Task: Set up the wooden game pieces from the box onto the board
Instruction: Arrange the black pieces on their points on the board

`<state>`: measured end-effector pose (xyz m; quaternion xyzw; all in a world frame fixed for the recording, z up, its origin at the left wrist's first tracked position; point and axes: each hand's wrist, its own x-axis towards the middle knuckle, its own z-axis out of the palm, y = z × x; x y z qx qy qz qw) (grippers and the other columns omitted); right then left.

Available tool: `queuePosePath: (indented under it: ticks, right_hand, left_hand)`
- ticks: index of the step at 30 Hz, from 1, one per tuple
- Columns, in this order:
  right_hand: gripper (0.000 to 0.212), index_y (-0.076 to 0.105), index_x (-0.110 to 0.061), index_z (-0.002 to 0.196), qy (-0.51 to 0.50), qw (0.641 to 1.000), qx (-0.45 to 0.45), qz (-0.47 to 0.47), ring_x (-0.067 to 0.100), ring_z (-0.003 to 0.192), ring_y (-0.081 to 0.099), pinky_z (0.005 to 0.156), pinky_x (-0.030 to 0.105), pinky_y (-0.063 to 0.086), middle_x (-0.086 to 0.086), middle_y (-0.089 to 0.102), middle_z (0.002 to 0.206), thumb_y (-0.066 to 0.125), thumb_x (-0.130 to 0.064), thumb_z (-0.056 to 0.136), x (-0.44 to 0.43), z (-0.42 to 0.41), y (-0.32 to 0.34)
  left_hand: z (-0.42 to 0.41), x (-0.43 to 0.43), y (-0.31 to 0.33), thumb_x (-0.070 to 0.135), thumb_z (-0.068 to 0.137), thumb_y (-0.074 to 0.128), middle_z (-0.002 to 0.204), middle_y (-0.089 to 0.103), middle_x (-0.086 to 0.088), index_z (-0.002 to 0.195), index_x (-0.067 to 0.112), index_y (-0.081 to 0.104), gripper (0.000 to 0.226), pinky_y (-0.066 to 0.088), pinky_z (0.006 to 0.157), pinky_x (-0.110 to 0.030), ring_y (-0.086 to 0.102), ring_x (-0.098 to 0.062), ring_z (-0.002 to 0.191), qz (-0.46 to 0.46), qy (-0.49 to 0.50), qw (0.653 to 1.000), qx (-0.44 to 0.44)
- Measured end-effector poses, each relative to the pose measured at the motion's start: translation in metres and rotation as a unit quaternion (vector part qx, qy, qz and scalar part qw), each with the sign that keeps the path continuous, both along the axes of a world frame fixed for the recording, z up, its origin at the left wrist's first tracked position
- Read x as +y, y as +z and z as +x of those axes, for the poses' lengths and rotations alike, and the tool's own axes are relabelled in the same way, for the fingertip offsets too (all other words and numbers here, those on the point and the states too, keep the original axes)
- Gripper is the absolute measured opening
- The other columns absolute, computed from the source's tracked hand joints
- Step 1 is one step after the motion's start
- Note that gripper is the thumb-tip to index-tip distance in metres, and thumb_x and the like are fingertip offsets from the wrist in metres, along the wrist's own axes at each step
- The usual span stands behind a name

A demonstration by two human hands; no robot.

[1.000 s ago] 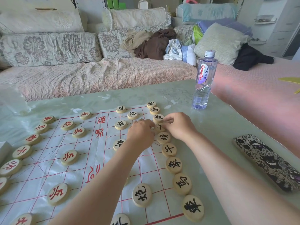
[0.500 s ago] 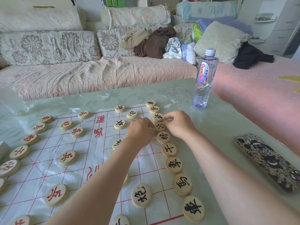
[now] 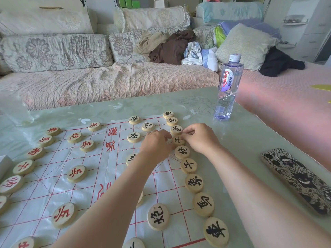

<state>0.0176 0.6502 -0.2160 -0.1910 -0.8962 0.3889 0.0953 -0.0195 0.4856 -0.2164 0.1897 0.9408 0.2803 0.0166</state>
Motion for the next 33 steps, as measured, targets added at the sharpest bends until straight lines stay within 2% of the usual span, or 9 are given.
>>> queuePosePath:
  ticks: [2, 5, 11, 16, 19, 22, 27, 33]
  right_hand:
    - [0.007, 0.071, -0.036, 0.082, 0.007, 1.0, -0.019, -0.005, 0.012, 0.089, 0.066, 0.084, 0.033, 0.055, -0.017, 0.07, 0.088, 0.065, -0.037, 0.079, 0.001, 0.001, 0.002]
    - [0.011, 0.071, -0.041, 0.083, 0.022, 0.999, -0.028, -0.011, 0.01, 0.093, 0.067, 0.088, 0.033, 0.055, -0.018, 0.071, 0.095, 0.065, -0.037, 0.075, 0.0, 0.0, 0.001]
    - [0.01, 0.073, -0.04, 0.086, 0.026, 0.999, -0.01, -0.02, 0.011, 0.094, 0.068, 0.089, 0.035, 0.055, -0.016, 0.072, 0.095, 0.071, -0.042, 0.077, 0.002, 0.0, -0.001]
    - [0.006, 0.07, -0.039, 0.089, 0.042, 0.999, 0.006, -0.026, 0.01, 0.098, 0.065, 0.09, 0.033, 0.053, -0.016, 0.069, 0.098, 0.065, -0.039, 0.084, 0.004, 0.004, 0.003]
    - [0.011, 0.07, -0.037, 0.084, 0.064, 0.998, -0.005, -0.027, 0.009, 0.095, 0.064, 0.085, 0.029, 0.052, -0.016, 0.068, 0.094, 0.061, -0.03, 0.086, 0.01, 0.012, 0.008]
    - [0.016, 0.072, -0.036, 0.08, 0.096, 0.995, -0.026, -0.028, 0.007, 0.091, 0.065, 0.083, 0.028, 0.053, -0.016, 0.07, 0.088, 0.063, -0.023, 0.083, 0.016, 0.022, 0.012]
    - [0.012, 0.075, -0.035, 0.083, 0.134, 0.989, -0.052, -0.035, 0.003, 0.087, 0.066, 0.076, 0.02, 0.05, -0.017, 0.071, 0.086, 0.074, -0.024, 0.08, 0.018, 0.034, 0.015]
    - [0.011, 0.075, -0.036, 0.088, 0.131, 0.989, -0.063, -0.005, 0.0, 0.082, 0.065, 0.066, 0.016, 0.044, -0.02, 0.069, 0.084, 0.077, -0.031, 0.079, 0.016, 0.038, 0.015]
  left_hand:
    - [0.001, 0.0, 0.001, 0.044, 0.082, 0.069, 0.108, 0.06, 0.002, 0.123, 0.03, 0.059, 0.044, 0.047, 0.086, -0.033, 0.052, -0.022, 0.106, -0.001, -0.01, 1.0, 0.001]
    - [0.003, 0.002, 0.004, 0.047, 0.083, 0.066, 0.11, 0.059, 0.001, 0.126, 0.034, 0.059, 0.045, 0.047, 0.088, -0.034, 0.053, -0.022, 0.105, -0.007, -0.017, 1.0, -0.001]
    - [0.004, 0.003, 0.003, 0.047, 0.084, 0.066, 0.11, 0.059, 0.002, 0.124, 0.032, 0.06, 0.043, 0.046, 0.088, -0.033, 0.048, -0.021, 0.111, -0.009, -0.004, 1.0, 0.006]
    - [0.007, 0.0, 0.005, 0.043, 0.086, 0.066, 0.111, 0.06, 0.004, 0.128, 0.028, 0.057, 0.046, 0.045, 0.085, -0.032, 0.049, -0.02, 0.11, -0.006, -0.009, 1.0, 0.008]
    - [0.014, -0.008, 0.01, 0.033, 0.087, 0.065, 0.111, 0.061, 0.007, 0.124, 0.028, 0.058, 0.038, 0.044, 0.084, -0.03, 0.052, -0.017, 0.107, -0.001, -0.021, 0.999, 0.031]
    - [0.023, -0.016, 0.014, 0.028, 0.086, 0.064, 0.109, 0.061, 0.01, 0.12, 0.031, 0.06, 0.034, 0.046, 0.091, -0.032, 0.054, -0.015, 0.104, -0.004, -0.059, 0.998, 0.012]
    - [0.031, -0.018, 0.009, 0.042, 0.081, 0.071, 0.112, 0.058, 0.01, 0.117, 0.039, 0.063, 0.037, 0.045, 0.094, -0.034, 0.05, -0.015, 0.109, -0.034, -0.086, 0.996, -0.016]
    - [0.033, -0.011, 0.009, 0.045, 0.08, 0.072, 0.101, 0.053, 0.01, 0.109, 0.039, 0.066, 0.031, 0.039, 0.083, -0.027, 0.045, -0.014, 0.107, -0.019, -0.065, 0.998, -0.006]
